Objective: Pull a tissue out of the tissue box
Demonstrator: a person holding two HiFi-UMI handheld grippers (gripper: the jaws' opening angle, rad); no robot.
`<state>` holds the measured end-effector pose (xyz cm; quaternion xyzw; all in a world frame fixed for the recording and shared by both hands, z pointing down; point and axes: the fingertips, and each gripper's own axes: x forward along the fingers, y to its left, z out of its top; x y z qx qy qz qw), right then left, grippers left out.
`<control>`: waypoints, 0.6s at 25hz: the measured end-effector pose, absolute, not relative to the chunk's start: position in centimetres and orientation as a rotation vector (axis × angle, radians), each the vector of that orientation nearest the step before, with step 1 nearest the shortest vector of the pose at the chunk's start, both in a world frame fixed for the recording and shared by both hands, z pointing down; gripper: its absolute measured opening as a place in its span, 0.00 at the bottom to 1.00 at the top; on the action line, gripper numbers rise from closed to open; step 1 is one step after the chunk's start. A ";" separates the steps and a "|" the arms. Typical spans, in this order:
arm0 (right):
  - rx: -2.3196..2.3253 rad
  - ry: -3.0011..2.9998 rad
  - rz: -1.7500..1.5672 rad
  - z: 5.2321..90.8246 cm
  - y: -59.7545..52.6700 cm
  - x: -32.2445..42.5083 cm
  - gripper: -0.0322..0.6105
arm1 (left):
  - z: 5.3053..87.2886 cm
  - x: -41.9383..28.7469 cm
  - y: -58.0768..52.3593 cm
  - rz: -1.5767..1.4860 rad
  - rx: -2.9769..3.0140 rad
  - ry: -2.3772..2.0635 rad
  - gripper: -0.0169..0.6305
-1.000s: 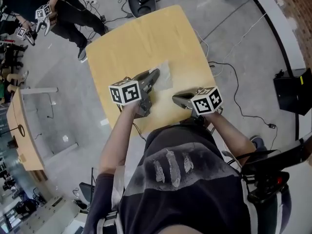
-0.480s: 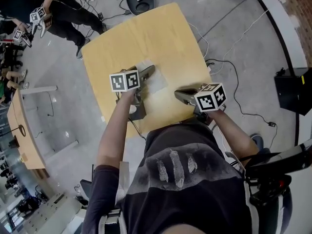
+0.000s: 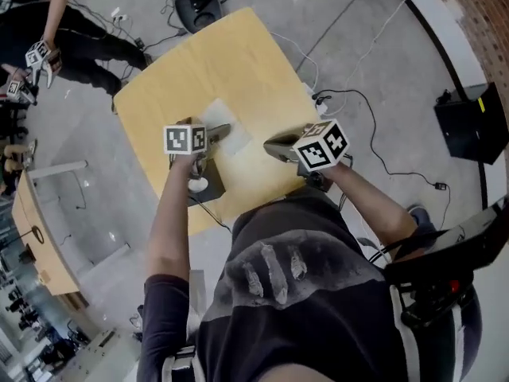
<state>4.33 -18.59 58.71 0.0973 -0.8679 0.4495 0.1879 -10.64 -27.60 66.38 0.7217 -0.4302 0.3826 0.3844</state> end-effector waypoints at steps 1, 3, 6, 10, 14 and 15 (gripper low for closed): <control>0.282 -2.443 1.271 58.6 -18.8 4.3 0.05 | 66.2 -10.9 -27.9 0.998 1.853 -1.093 0.92; 0.291 -2.443 1.287 58.5 -19.4 2.8 0.05 | 65.5 -13.1 -28.5 1.040 1.866 -1.103 0.92; 0.295 -2.442 1.308 58.5 -19.5 1.3 0.05 | 64.5 -15.9 -28.3 1.041 1.838 -1.147 0.92; 0.283 -2.478 1.359 57.8 -19.7 0.6 0.05 | 60.5 -17.3 -28.6 0.898 1.909 -1.306 0.91; 0.251 -2.548 1.382 57.2 -21.3 -4.0 0.05 | 55.3 -19.7 -28.1 0.802 2.020 -1.410 0.82; 0.216 -2.571 1.374 56.6 -21.8 -5.3 0.05 | 53.7 -20.3 -27.7 0.786 2.028 -1.449 0.71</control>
